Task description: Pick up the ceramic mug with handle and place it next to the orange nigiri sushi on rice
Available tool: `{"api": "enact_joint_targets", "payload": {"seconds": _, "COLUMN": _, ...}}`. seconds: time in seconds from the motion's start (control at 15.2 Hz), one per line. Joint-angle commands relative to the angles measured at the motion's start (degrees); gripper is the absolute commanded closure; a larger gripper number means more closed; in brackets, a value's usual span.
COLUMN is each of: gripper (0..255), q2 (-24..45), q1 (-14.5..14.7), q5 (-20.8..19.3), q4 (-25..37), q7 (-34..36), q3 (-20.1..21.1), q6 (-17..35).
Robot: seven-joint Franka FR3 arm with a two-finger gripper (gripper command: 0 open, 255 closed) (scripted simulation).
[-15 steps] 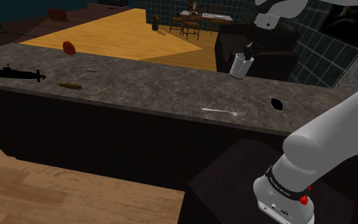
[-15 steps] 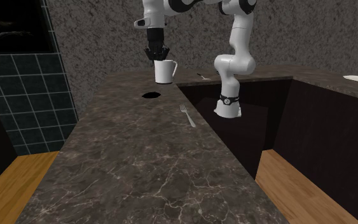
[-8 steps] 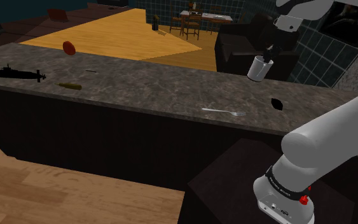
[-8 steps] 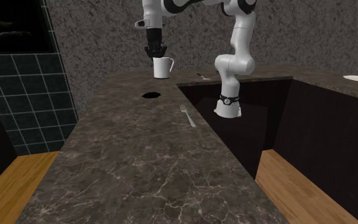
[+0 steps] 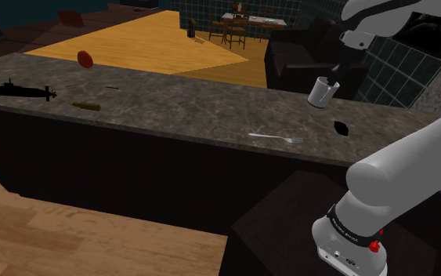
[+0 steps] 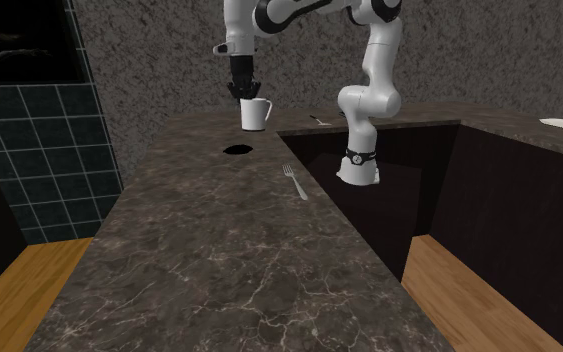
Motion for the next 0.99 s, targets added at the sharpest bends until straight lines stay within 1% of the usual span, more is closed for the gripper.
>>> {"api": "enact_joint_targets", "payload": {"seconds": 0.0, "gripper": 255, "q2": 0.1, "q1": 0.0, "q5": 0.0, "q4": -1.5, "q7": -0.1, "q3": -0.1, "q6": 1.6}}
{"api": "enact_joint_targets", "payload": {"seconds": 0.92, "gripper": 255, "q2": 4.1, "q1": 0.1, "q5": 1.6, "q4": -8.9, "q7": -2.1, "q3": -1.3, "q6": 12.7}}
